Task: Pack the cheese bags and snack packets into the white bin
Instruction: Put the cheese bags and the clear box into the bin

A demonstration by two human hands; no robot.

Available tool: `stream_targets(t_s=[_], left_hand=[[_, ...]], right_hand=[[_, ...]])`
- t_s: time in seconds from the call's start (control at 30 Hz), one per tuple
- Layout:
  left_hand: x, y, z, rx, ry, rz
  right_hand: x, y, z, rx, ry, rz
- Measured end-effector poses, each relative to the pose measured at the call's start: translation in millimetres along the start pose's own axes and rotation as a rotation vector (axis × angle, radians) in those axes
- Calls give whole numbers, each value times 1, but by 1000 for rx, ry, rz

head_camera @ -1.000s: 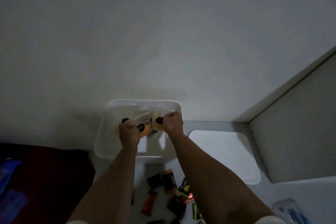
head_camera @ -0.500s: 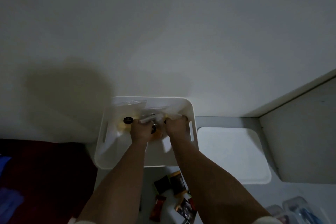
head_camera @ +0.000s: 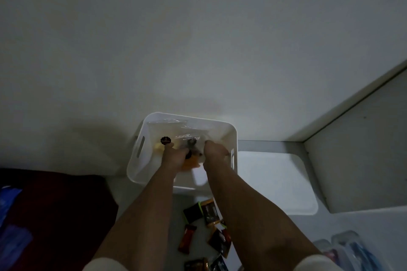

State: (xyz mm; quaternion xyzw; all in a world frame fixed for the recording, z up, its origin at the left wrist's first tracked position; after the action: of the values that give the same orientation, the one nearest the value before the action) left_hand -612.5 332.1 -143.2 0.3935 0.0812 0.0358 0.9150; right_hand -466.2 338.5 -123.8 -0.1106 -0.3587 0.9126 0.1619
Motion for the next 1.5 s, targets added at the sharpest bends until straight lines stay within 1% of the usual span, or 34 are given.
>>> stream_targets(t_s=[0.1,0.17,0.23,0.33,0.37,0.47,0.53,0.6,0.67,0.73,0.8,0.83,0.9,1.0,1.13,1.2,1.33,1.43,1.5], left_hand=[[10,6,24,19,-54,24],[14,10,35,78,-53,-51],[15,10,39,135,-11,-139],[18,18,47,279,60,-324],[21,22,51,295,60,-345],[35,37,74,346,47,-316],[46,47,92,461,123,-359],[61,50,109,576,186,-346],[82,48,126,661,165,-294],[107,40,145,722,125,-285],[134,25,162,744,51,-280],[148,16,169,740,-2,-293],[177,-7,177,676,-140,-386],[216,-52,184,485,-350,-552],[255,-111,194,298,-459,-620],[273,-137,207,221,-482,-662],[301,-192,232,84,-423,-704],[318,-232,246,-4,-402,-728],[327,-252,255,-53,-369,-712]], right_hand=[[-11,-2,3,-71,70,38],[-20,-5,4,-103,79,45],[-28,-5,10,-78,-7,33],[-43,-6,25,-81,-122,75],[-48,-8,31,-109,-121,86],[-64,-17,38,-322,-79,137],[-75,-23,50,-440,-80,126],[-100,-28,63,-586,5,146],[-131,-23,70,-663,93,171],[-168,-9,73,-674,173,200],[-209,9,73,-640,247,257],[-231,20,72,-618,278,290],[-275,42,69,-571,338,333],[-336,72,71,-487,384,388],[-421,103,73,-429,445,491],[-466,117,69,-411,456,555],[-550,136,57,-341,491,549],[-596,150,40,-198,508,624],[-615,163,32,-96,440,675]])
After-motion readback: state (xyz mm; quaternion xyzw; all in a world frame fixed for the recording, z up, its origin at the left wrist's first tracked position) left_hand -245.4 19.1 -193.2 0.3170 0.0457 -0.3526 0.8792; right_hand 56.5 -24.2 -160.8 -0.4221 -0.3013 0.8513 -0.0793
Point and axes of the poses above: each hand's wrist, its own z-axis away from the middle knuckle, its own x-axis out of the palm, y = z × x, the point moved 4 cm from there along -z, towards the middle knuckle, and after that the axes turned 1 degree about -y, right-handed, at the moved point
